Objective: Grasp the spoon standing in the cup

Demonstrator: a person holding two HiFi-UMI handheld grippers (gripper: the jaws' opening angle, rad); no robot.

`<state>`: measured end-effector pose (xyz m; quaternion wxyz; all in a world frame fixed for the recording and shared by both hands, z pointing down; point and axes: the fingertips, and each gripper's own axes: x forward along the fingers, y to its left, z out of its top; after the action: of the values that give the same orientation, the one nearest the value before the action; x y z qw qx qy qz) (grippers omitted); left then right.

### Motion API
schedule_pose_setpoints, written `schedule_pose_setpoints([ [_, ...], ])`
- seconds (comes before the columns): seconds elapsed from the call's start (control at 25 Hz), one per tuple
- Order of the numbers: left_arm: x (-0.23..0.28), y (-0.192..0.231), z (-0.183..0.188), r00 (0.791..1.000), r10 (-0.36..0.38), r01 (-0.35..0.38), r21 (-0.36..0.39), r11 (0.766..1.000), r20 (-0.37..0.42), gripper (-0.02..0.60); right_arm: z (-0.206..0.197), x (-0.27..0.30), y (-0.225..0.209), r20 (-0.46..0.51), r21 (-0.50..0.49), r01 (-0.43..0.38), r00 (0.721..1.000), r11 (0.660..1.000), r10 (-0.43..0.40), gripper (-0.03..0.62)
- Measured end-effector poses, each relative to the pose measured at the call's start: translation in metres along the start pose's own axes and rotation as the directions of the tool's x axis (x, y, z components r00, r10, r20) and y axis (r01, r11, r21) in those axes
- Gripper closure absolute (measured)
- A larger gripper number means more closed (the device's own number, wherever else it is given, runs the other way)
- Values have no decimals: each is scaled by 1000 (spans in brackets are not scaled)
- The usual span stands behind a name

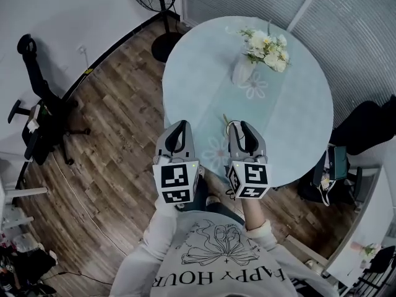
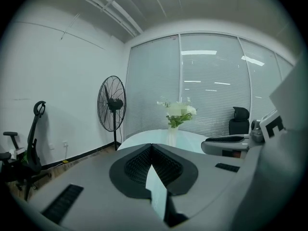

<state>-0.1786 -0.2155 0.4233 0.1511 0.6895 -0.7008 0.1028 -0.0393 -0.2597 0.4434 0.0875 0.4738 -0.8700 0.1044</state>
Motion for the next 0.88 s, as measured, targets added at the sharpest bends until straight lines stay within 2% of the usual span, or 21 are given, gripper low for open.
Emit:
schedule_pose_setpoints([
  [0.28, 25, 9, -13, 999, -35, 34, -6, 999, -42, 575, -29, 25, 2, -78, -5, 11, 997, 1000, -12, 467],
  [0.88, 66, 21, -32, 991, -62, 61, -19, 998, -120, 575, -62, 65, -3, -181, -12, 23, 983, 1000, -25, 467],
])
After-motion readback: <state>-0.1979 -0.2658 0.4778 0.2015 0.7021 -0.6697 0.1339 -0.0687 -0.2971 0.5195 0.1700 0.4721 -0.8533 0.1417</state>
